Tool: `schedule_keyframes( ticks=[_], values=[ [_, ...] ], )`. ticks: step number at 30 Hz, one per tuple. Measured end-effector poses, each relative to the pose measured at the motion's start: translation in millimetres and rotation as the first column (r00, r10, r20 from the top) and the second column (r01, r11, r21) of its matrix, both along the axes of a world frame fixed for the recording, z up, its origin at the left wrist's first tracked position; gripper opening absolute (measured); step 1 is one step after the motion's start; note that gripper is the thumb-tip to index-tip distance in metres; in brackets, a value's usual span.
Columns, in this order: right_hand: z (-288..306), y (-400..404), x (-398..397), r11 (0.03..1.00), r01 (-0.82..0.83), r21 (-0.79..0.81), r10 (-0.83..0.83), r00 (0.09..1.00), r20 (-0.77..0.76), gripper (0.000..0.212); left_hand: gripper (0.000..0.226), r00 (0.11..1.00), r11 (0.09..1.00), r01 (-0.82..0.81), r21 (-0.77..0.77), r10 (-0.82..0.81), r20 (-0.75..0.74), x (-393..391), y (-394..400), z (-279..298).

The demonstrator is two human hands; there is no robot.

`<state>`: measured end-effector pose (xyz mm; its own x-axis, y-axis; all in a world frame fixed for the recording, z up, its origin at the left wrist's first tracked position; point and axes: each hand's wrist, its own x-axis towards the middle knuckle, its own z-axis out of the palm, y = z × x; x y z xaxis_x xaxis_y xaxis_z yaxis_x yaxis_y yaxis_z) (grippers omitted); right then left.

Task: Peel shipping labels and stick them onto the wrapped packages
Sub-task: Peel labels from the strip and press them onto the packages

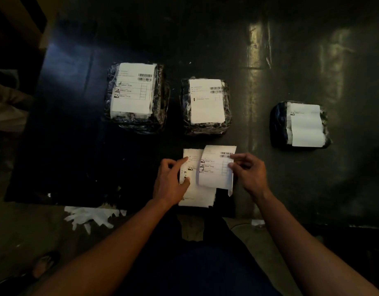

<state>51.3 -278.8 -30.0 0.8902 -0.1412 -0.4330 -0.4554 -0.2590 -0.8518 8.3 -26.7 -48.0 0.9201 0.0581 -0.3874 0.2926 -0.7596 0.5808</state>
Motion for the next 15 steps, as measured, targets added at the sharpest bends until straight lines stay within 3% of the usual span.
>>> schedule_keyframes(
  ticks=[2,4,8,10,15],
  values=[
    [18,-1,0,0.999,0.003,0.041,-0.005,1.000,0.029,0.022,0.059,0.994,0.991,-0.068,-0.115,0.078,0.082,8,-4,13],
    [36,1,0,0.997,-0.018,0.073,0.013,0.998,0.066,0.022,0.053,0.987,0.941,-0.129,-0.312,0.153,0.054,19,-12,31],
    [64,9,-1,0.989,-0.060,0.139,0.039,0.989,0.146,0.020,0.056,0.975,0.733,-0.212,-0.646,0.199,-0.094,38,-26,68],
    [76,14,-1,0.982,-0.083,0.167,0.053,0.983,0.178,0.019,0.056,0.973,0.675,-0.197,-0.711,0.222,-0.059,45,-28,84],
    [104,20,6,0.976,-0.126,0.177,0.076,0.961,0.266,0.016,0.044,0.964,0.684,-0.089,-0.724,0.241,0.109,57,-24,120]
  ],
)
